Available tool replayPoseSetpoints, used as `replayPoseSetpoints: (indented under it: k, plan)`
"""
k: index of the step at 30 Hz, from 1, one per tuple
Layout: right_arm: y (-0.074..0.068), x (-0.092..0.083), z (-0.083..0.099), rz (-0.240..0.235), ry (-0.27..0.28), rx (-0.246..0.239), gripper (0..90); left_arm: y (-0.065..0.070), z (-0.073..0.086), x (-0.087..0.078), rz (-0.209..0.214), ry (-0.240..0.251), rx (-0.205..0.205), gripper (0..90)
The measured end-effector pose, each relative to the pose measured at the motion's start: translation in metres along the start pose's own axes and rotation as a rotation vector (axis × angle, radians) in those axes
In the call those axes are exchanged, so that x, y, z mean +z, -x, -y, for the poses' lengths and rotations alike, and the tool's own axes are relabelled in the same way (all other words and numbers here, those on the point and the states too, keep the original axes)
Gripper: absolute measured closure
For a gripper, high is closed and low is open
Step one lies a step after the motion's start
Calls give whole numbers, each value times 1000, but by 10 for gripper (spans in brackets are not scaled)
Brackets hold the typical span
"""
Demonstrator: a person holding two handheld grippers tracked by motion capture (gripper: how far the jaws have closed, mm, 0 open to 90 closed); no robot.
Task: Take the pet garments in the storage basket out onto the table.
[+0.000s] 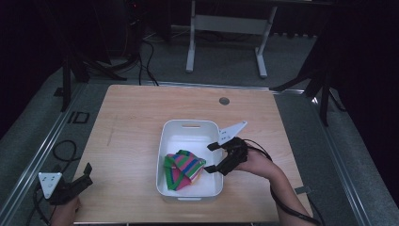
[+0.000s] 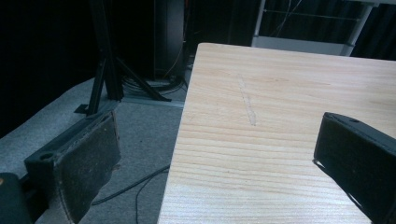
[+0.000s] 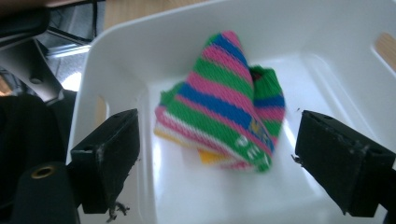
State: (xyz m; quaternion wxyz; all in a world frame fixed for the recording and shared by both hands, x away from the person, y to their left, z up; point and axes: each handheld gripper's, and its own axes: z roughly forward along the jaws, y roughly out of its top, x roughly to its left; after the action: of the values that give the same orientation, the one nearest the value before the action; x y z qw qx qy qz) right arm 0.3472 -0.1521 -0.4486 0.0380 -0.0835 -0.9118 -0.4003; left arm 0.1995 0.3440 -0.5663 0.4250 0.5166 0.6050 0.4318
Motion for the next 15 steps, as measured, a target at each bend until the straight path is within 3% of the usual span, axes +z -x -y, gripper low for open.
replayPoseSetpoints:
  k: [15]
  plan:
    - [0, 56, -37, -47, -106, -54, 143, 0, 0, 0, 6, 0, 0, 9]
